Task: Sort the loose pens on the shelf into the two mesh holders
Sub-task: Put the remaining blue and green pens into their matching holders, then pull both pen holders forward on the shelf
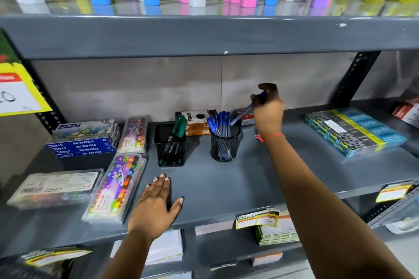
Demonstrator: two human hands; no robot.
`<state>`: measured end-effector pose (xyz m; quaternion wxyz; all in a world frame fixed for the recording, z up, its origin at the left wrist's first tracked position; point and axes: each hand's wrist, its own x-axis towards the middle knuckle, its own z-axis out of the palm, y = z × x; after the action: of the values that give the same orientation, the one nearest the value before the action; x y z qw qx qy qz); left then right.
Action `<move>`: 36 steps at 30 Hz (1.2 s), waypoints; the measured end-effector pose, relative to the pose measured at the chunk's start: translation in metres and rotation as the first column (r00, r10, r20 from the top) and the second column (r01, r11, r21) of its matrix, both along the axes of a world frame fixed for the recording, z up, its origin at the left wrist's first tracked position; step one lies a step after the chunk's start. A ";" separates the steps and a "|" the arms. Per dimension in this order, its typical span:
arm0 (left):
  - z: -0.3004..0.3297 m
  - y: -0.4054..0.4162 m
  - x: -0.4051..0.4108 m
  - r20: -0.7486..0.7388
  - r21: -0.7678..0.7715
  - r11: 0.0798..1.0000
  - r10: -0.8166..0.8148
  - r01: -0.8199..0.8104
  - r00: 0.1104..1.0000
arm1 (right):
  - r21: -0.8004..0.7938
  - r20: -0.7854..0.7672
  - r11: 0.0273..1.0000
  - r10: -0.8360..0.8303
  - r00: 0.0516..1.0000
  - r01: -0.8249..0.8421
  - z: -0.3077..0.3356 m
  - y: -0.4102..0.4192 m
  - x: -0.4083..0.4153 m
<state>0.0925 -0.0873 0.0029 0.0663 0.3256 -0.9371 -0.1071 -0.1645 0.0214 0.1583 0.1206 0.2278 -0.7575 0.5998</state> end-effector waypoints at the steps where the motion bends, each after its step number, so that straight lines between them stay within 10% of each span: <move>1: 0.000 0.000 0.000 0.000 -0.006 1.000 0.000 0.000 1.000 | 0.094 -0.020 0.995 0.040 0.999 -0.038 -0.002 -0.008 0.001; 7: -0.001 0.000 -0.002 0.000 -0.009 1.000 0.001 -0.001 1.000 | 0.387 0.090 0.903 0.165 0.982 -0.187 -0.033 -0.039 0.003; 16: 0.006 0.000 -0.005 -0.189 0.219 0.971 0.136 -0.093 0.972 | 0.056 0.349 0.997 -0.066 0.935 0.049 -0.087 -0.008 0.026; 23: 0.021 0.000 -0.055 -0.542 0.614 0.767 0.582 -0.187 0.607 | -0.080 0.540 0.979 0.200 0.817 -0.187 -0.134 -0.020 0.052; 36: 0.018 -0.021 -0.106 -0.480 0.527 0.723 0.687 -0.447 0.546 | -0.067 0.465 0.990 0.144 0.874 -0.127 -0.146 -0.048 0.038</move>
<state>-0.0131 -0.1080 0.0209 0.3587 0.5634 -0.6589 -0.3460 -0.1268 -0.0269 0.0119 -0.1043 0.1265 -0.7361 0.6567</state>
